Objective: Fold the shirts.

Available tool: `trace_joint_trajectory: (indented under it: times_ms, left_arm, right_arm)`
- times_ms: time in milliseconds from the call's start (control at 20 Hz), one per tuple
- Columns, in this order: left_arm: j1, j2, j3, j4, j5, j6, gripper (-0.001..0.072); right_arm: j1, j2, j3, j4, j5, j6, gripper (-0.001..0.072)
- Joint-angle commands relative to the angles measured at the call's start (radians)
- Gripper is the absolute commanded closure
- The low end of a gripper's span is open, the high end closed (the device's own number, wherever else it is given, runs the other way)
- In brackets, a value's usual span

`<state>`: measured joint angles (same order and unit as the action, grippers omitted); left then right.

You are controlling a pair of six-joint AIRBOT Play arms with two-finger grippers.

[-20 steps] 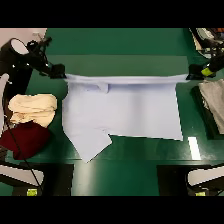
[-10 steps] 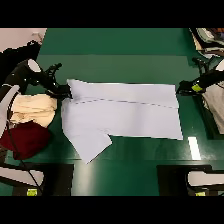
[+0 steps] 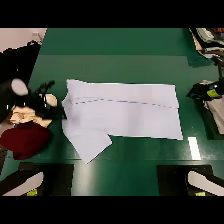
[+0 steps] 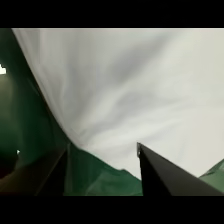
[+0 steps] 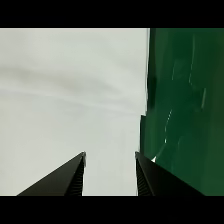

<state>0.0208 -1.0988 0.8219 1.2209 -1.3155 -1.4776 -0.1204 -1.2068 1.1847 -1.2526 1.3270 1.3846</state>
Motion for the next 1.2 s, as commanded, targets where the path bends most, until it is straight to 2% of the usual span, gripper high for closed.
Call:
trace_joint_trajectory:
  times_ms: [0, 200, 550, 600, 650, 700, 800, 1000, 1150]
  left_arm:
    - [0.000, 0.169, -0.253, -0.094, 0.031, -0.043, 0.0215]
    - [0.000, 0.194, -0.383, -0.234, 0.085, -0.039, 0.0216]
    - [-0.014, 0.194, -0.454, -0.312, 0.239, -0.033, 0.0217]
    - [-0.020, 0.194, -0.454, -0.330, 0.258, -0.033, 0.0245]
    - [-0.021, 0.194, -0.453, -0.355, 0.269, -0.029, 0.0484]
    - [-0.021, 0.194, -0.447, -0.387, 0.272, 0.012, 0.0668]
    - [-0.021, 0.194, -0.422, -0.402, 0.248, 0.032, 0.0678]
    - [-0.021, 0.195, -0.339, -0.406, 0.190, 0.069, 0.0679]
    - [-0.021, 0.194, -0.304, -0.416, 0.190, 0.072, 0.0678]
  right_arm:
    - [-0.019, 0.093, -0.080, 0.004, -0.031, -0.003, 0.0343]
    - [-0.005, 0.109, -0.088, 0.005, -0.035, -0.003, 0.0344]
    - [0.073, 0.109, -0.088, 0.005, -0.038, -0.002, 0.0343]
    - [0.077, 0.109, -0.088, 0.005, -0.035, -0.002, 0.0344]
    - [0.077, 0.109, -0.089, 0.005, -0.025, -0.003, 0.0344]
    - [0.074, 0.109, -0.090, 0.003, 0.000, -0.003, 0.0344]
    - [0.035, 0.119, -0.119, -0.003, 0.056, -0.006, 0.0344]
    - [-0.138, 0.200, -0.348, -0.041, 0.071, -0.009, 0.0343]
    - [-0.313, 0.212, -0.514, 0.021, 0.080, -0.065, 0.0341]
